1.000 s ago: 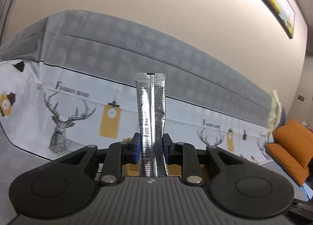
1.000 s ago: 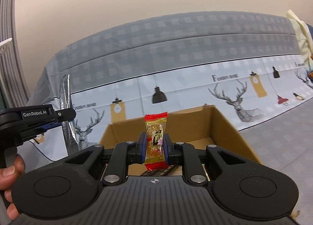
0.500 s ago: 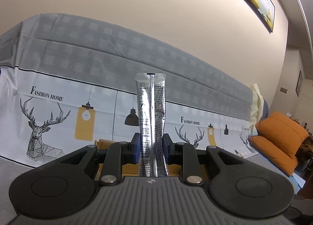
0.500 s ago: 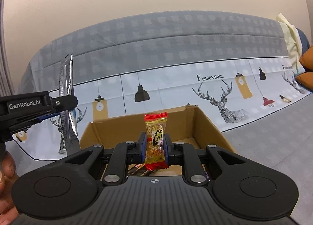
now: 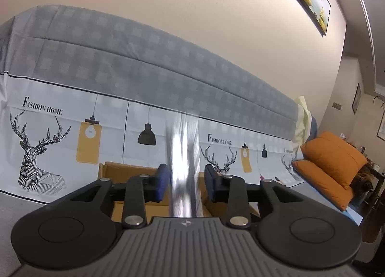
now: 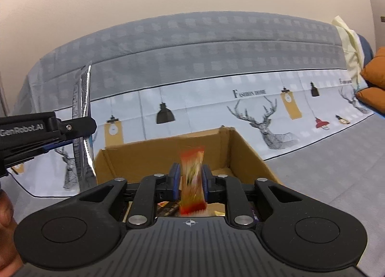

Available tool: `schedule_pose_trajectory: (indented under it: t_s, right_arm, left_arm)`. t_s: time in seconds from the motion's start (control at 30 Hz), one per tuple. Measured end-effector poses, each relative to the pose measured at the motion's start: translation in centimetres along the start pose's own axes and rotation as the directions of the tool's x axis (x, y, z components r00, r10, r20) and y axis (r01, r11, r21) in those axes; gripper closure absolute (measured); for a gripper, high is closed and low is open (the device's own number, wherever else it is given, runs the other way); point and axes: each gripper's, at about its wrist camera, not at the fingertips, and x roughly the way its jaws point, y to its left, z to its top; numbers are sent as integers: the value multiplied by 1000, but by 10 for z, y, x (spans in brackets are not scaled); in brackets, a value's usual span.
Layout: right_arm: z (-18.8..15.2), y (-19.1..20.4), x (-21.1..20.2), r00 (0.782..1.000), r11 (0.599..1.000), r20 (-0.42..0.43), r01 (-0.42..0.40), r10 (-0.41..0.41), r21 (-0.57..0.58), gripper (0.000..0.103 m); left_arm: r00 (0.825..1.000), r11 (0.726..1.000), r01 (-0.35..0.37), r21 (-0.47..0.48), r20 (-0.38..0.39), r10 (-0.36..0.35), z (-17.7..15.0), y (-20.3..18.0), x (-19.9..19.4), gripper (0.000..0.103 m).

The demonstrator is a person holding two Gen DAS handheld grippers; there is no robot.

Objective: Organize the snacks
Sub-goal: 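Open both grippers over the box, releasing stick pack and orange candy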

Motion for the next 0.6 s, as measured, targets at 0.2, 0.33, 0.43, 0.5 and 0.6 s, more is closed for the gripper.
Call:
schedule_pose_trajectory:
  t_s: [0.2,0.33,0.43,0.5,0.6]
  right_arm:
    - [3,-7,-2,1000,999,5,21,-21,29,43]
    - [3,-9,-9,999,999,12,32,-33,43,24]
    - [1,-18,-31,999,997,18,34,-35,69,9]
    - [-1,-23,-45,999,997,7,32,-32,68,3]
    - [-6,-30,-71,999,999,-21,28,-27,38,0]
  left_arm:
    - [1000,1000,-6,-4,-4,6,5,-5,-12,59]
    - [999,999,-36,16,-7,36,4,-9,-35,54]
    - [998,997,-63,51,-6,64,1,-15,-57,50]
    - [997,995,-76,66,-7,76,-3,-21,-77,45]
    - [996,991,-82,102,-14,84,-16,-32,-107,28]
